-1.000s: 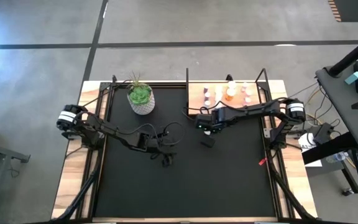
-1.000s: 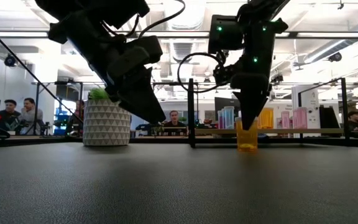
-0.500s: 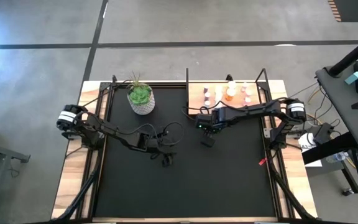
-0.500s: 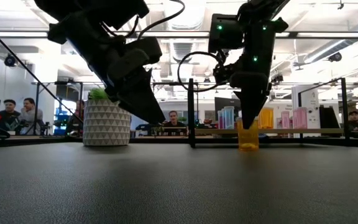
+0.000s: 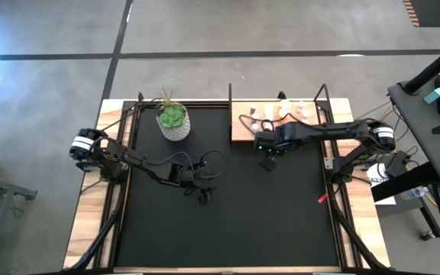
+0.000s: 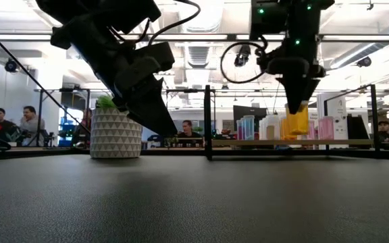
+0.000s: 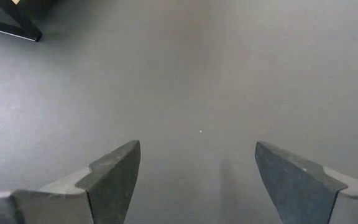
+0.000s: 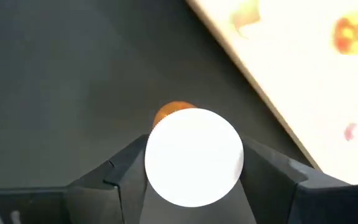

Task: Pick and place medicine bottles onto shelf by color
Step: Put the orange pill bottle on the shelf aligned with the other orange pill bottles

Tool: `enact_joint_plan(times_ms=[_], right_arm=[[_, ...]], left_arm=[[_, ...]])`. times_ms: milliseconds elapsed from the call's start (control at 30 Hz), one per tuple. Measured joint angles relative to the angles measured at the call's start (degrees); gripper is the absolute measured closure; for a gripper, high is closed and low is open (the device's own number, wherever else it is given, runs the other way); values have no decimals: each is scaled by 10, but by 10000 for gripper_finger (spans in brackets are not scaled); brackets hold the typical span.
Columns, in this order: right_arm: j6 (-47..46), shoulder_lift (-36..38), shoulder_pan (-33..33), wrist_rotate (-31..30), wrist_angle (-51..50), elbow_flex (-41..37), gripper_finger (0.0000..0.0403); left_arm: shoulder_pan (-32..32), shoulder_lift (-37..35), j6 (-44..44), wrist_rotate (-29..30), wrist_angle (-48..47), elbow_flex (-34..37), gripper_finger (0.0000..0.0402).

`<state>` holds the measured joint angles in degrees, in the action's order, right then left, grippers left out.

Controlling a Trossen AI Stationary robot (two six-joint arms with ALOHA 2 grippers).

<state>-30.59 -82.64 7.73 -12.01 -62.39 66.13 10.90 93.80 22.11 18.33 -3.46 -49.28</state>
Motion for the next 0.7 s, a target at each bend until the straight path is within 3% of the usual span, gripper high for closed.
enact_joint_plan(times_ms=[333, 700], right_arm=[[-24, 55, 68, -50, -39, 0, 195], [59, 30, 180, -51, -23, -1, 193]], left_arm=[[0, 0, -2, 2, 0, 1, 100], [0, 0, -2, 2, 0, 1, 100]])
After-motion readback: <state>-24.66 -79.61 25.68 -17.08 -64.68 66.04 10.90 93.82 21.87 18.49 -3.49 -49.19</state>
